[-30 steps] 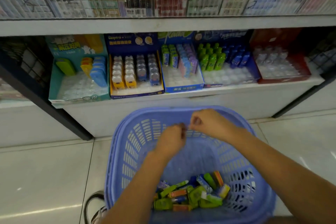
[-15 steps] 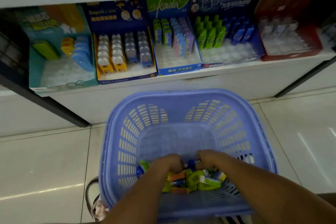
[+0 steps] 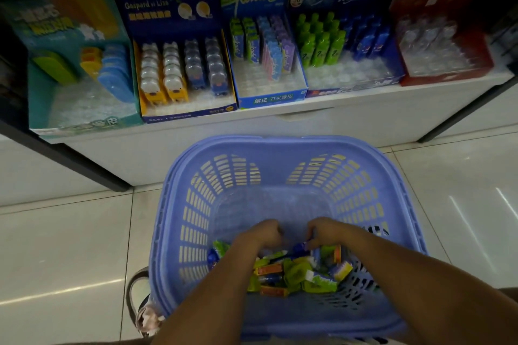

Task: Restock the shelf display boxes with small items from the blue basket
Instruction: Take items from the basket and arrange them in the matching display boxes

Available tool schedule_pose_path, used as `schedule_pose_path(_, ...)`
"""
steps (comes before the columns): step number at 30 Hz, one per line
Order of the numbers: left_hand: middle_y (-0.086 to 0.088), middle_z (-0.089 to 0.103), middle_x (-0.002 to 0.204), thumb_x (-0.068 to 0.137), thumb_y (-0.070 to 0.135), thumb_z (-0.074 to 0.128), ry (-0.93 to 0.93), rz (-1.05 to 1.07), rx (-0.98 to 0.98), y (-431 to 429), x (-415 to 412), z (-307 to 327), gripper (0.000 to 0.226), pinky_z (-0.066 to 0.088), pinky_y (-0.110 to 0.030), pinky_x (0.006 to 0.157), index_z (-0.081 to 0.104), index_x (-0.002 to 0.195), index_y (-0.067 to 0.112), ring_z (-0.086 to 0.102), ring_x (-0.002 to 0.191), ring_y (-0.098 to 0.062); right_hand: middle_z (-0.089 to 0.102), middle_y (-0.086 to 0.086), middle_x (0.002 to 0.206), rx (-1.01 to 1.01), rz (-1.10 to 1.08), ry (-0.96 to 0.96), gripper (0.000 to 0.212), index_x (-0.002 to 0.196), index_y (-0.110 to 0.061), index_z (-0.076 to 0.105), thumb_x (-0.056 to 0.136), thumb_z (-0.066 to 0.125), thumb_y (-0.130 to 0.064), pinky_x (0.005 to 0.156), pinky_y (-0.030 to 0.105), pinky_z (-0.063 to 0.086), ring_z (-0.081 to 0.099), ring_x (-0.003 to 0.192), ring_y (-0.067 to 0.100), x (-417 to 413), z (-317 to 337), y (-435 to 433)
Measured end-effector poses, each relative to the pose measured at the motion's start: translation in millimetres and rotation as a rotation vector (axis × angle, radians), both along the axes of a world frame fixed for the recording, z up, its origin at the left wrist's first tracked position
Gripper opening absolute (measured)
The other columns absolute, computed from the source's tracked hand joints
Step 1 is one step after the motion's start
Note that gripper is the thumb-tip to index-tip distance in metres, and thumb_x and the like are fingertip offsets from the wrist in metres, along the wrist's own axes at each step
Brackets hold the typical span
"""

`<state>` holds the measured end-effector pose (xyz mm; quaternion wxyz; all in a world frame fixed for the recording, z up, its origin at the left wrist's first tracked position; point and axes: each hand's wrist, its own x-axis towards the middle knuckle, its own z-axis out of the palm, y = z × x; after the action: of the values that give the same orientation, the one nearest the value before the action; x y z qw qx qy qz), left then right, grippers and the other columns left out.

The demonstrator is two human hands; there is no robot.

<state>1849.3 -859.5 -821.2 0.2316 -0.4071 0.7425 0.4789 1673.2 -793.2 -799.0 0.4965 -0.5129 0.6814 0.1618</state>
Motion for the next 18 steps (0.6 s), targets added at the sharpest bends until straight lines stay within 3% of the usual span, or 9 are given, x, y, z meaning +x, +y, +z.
schedule_pose_path(3, -0.009, 0.046, 0.141, 0.077, 0.031, 0.077, 0.163, 0.109, 0.060, -0.4, -14.5, 12.3, 0.080, 0.040, -0.037, 0.103, 0.036, 0.143, 0.013, 0.047, 0.127, -0.027, 0.065, 0.019, 0.111, -0.041, -0.059, 0.000, 0.026, 0.103, -0.002, 0.070, 0.087, 0.066, -0.023, 0.083, 0.036, 0.049, 0.060, 0.094, 0.031, -2.7, 8.0, -7.6)
schedule_pose_path(5, -0.008, 0.043, 0.144, 0.076, 0.035, 0.078, 0.132, 0.106, 0.116, 7.3, -20.9, 12.6, 0.086, 0.040, -0.035, 0.102, 0.032, 0.145, 0.013, 0.046, 0.128, -0.024, 0.063, 0.022, 0.111, -0.013, -0.092, -0.013, 0.027, 0.105, -0.001, 0.068, 0.090, 0.061, -0.023, 0.081, 0.039, 0.049, 0.056, 0.085, 0.032, -3.3, 12.4, -6.8)
schedule_pose_path(7, -0.011, 0.053, 0.135, 0.077, 0.037, 0.076, 0.080, 0.069, 0.116, 19.0, -22.5, 7.0, 0.071, 0.044, -0.031, 0.092, 0.046, 0.135, 0.010, 0.055, 0.115, -0.021, 0.062, 0.020, 0.098, 0.008, -0.134, -0.037, 0.028, 0.101, -0.004, 0.069, 0.091, 0.060, -0.028, 0.077, 0.039, 0.047, 0.051, 0.074, 0.024, -1.6, 18.2, -5.5)
schedule_pose_path(9, -0.019, 0.064, 0.115, 0.079, 0.036, 0.074, 0.069, 0.011, 0.099, 25.8, -22.1, 0.2, 0.048, 0.041, -0.027, 0.076, 0.062, 0.113, 0.005, 0.057, 0.092, -0.017, 0.058, 0.014, 0.087, 0.053, -0.199, -0.065, 0.029, 0.094, -0.010, 0.070, 0.091, 0.059, -0.036, 0.074, 0.035, 0.045, 0.048, 0.071, 0.020, 0.0, 21.0, -5.1)
schedule_pose_path(12, -0.019, 0.063, 0.094, 0.080, 0.034, 0.074, 0.079, 0.026, 0.112, 24.8, -20.3, -5.2, 0.041, 0.040, -0.029, 0.073, 0.065, 0.102, 0.000, 0.053, 0.084, -0.015, 0.063, 0.017, 0.112, 0.102, -0.435, -0.154, 0.043, 0.103, -0.002, 0.070, 0.090, 0.058, -0.041, 0.086, 0.038, 0.054, 0.059, 0.099, 0.030, 2.3, 20.0, -4.7)
schedule_pose_path(15, -0.017, 0.066, 0.104, 0.080, 0.035, 0.072, 0.052, 0.039, 0.070, 22.5, -22.8, -3.3, 0.039, 0.043, -0.030, 0.072, 0.065, 0.104, 0.005, 0.057, 0.086, -0.019, 0.062, 0.011, 0.118, 0.136, -0.721, -0.307, 0.043, 0.090, -0.001, 0.072, 0.085, 0.065, -0.043, 0.074, 0.036, 0.059, 0.059, 0.102, 0.028, 9.7, 19.4, -8.1)
schedule_pose_path(18, -0.017, 0.067, 0.109, 0.083, 0.032, 0.065, -0.003, 0.061, 0.016, 23.1, -27.7, -3.9, 0.034, 0.042, -0.028, 0.068, 0.066, 0.106, 0.007, 0.059, 0.084, -0.020, 0.064, 0.019, 0.108, 0.100, -0.825, -0.306, 0.051, 0.108, 0.005, 0.064, 0.082, 0.070, -0.039, 0.082, 0.041, 0.057, 0.064, 0.096, 0.031, 15.1, 19.4, -12.8)
